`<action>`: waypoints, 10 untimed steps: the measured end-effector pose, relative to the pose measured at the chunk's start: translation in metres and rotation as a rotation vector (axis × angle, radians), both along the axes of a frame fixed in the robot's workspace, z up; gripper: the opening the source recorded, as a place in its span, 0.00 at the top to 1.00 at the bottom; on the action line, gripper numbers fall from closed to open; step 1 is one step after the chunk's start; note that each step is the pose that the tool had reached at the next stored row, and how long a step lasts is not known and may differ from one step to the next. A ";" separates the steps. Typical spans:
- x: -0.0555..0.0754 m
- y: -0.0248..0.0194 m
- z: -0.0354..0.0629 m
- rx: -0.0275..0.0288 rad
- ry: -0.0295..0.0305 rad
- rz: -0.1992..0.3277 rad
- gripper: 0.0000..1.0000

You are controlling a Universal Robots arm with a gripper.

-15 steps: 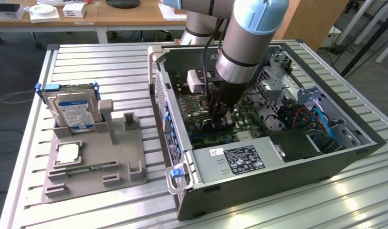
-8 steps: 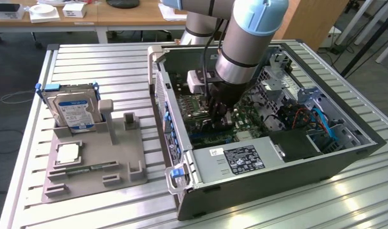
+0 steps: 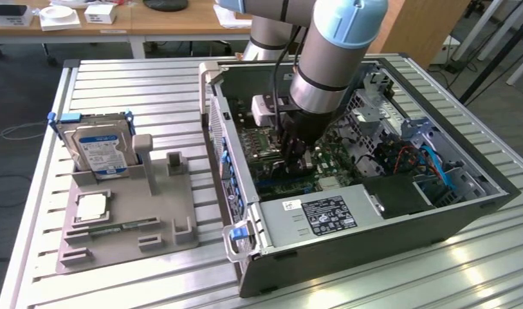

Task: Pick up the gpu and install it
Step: 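Insert the gpu into the slot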

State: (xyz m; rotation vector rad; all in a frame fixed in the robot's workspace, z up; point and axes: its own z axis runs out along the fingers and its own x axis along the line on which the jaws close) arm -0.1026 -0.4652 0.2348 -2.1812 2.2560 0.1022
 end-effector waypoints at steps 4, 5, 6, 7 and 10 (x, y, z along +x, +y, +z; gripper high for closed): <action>0.000 0.0000 0.0000 0.0000 0.0000 0.000 0.73; 0.000 0.0000 0.0000 0.0000 0.0001 0.000 0.73; 0.000 0.0000 0.0000 0.0000 0.0000 0.000 0.73; 0.000 0.0000 0.0000 0.0000 0.0001 0.000 0.73; 0.000 0.0000 0.0000 0.0000 0.0000 0.000 0.73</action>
